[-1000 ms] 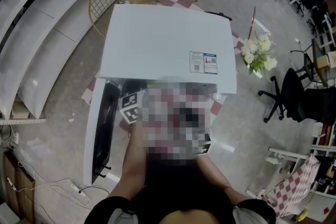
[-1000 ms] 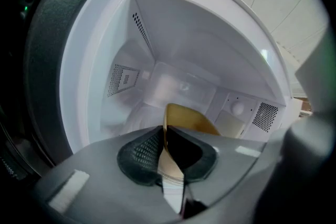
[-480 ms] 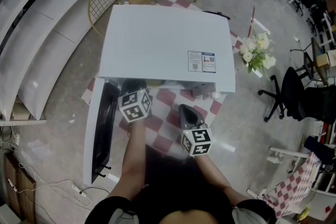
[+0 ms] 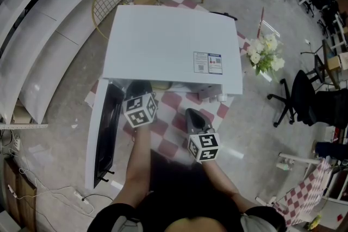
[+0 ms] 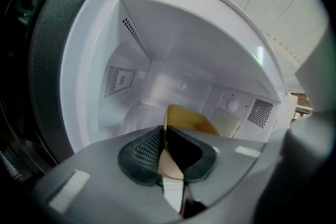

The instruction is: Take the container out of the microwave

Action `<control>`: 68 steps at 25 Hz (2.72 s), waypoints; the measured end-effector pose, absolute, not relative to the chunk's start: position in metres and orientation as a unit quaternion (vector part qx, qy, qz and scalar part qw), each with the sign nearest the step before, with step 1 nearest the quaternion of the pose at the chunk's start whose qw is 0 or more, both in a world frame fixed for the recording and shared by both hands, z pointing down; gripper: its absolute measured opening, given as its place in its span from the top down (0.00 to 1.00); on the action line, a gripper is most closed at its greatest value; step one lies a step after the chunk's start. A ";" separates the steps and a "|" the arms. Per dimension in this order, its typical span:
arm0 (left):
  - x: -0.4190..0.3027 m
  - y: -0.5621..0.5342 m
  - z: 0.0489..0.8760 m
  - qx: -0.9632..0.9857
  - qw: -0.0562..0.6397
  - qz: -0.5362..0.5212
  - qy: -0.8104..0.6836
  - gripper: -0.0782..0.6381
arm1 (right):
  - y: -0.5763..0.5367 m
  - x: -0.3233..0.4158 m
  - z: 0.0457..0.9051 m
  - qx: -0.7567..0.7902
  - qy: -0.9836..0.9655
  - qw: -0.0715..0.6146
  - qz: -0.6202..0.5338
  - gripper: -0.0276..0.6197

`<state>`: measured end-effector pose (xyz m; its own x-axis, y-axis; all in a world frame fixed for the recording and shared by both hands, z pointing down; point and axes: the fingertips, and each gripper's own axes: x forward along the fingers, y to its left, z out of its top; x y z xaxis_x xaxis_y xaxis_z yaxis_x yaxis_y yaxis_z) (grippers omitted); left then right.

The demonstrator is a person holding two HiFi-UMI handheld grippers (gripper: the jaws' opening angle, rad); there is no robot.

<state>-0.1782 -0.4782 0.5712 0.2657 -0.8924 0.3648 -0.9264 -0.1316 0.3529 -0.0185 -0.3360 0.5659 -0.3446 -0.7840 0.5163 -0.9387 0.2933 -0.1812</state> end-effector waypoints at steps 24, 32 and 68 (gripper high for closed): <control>-0.181 -0.445 0.564 0.741 0.265 0.023 -0.617 0.85 | -0.314 -0.013 0.561 0.532 -0.801 0.165 0.222 0.96; -0.181 -0.428 0.560 0.735 0.265 0.015 -0.624 0.85 | -0.303 -0.010 0.558 0.523 -0.808 0.162 0.217 0.95; -0.156 -0.334 0.546 0.711 0.266 -0.020 -0.651 0.86 | -0.244 0.023 0.553 0.486 -0.837 0.154 0.197 0.95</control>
<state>-0.1558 -0.3341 0.5458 0.1514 -0.9360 0.3176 -0.9143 -0.0105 0.4050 0.0230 -0.2437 0.5528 -0.4799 -0.7530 0.4503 -0.8748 0.4497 -0.1803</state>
